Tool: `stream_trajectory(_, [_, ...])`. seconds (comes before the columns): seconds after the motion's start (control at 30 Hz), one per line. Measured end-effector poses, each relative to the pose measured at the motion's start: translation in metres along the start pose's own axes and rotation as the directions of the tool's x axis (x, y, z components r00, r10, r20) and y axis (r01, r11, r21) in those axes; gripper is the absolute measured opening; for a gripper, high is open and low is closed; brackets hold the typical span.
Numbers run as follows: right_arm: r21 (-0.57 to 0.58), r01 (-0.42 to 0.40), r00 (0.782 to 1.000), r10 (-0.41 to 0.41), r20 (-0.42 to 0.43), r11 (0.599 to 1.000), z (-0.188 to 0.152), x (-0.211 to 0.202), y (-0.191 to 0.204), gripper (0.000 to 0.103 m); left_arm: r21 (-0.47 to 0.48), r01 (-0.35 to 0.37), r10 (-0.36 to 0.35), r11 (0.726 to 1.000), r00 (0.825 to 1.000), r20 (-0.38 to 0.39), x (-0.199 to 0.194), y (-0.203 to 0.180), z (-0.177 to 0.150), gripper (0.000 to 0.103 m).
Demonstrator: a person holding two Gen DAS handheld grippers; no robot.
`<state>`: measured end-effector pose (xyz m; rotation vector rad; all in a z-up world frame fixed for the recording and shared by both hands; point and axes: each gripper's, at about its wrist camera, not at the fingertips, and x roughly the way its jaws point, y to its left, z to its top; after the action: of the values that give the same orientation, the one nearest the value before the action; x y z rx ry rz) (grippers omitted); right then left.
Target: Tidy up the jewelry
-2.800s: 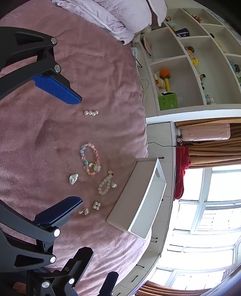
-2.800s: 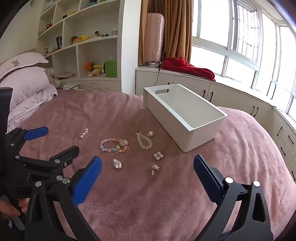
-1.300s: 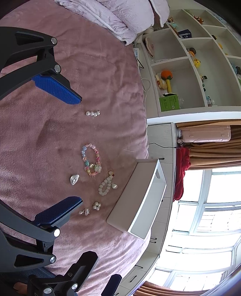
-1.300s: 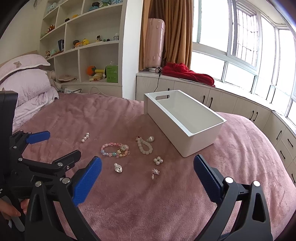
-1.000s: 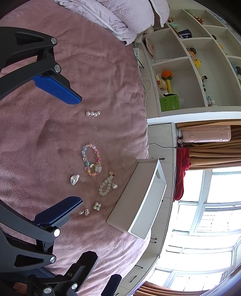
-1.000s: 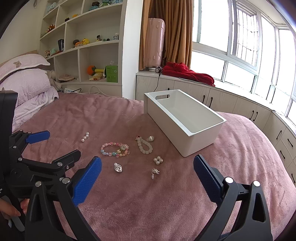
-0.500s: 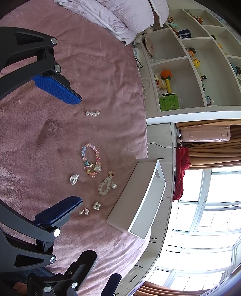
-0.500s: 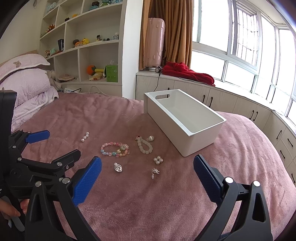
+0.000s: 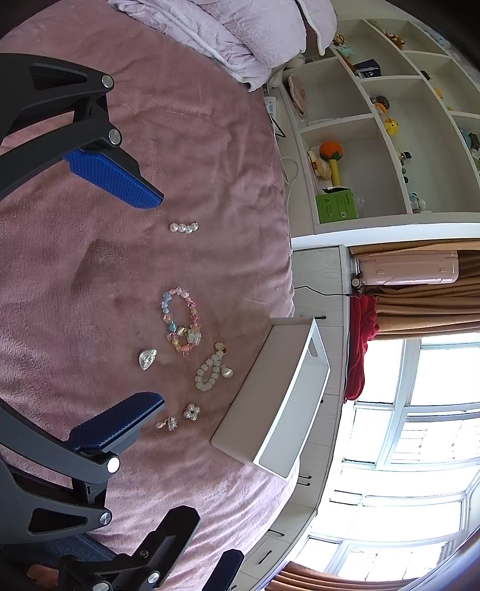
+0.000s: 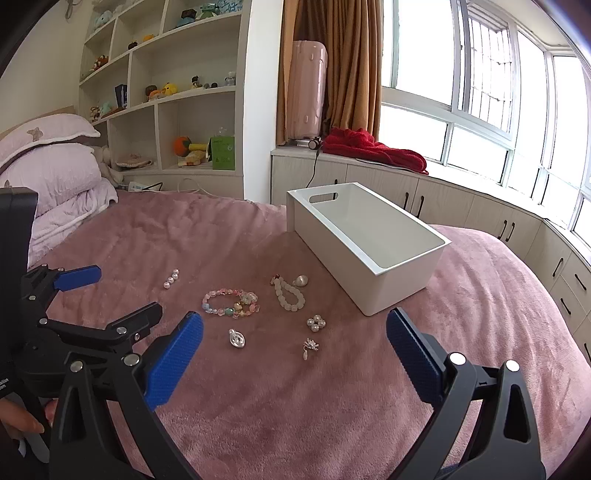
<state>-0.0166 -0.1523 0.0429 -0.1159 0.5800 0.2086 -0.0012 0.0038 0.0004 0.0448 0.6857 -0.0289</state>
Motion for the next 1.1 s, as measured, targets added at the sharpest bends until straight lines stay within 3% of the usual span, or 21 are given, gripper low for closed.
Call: stream_trajectory(1.1, [0.0, -0.004, 1.0, 0.004, -0.004, 1.0, -0.0007, 0.0023, -0.0011, 0.098, 0.01, -0.002, 0.002, 1.0, 1.0, 0.001, 0.0005, -0.0016, -0.0021, 0.101])
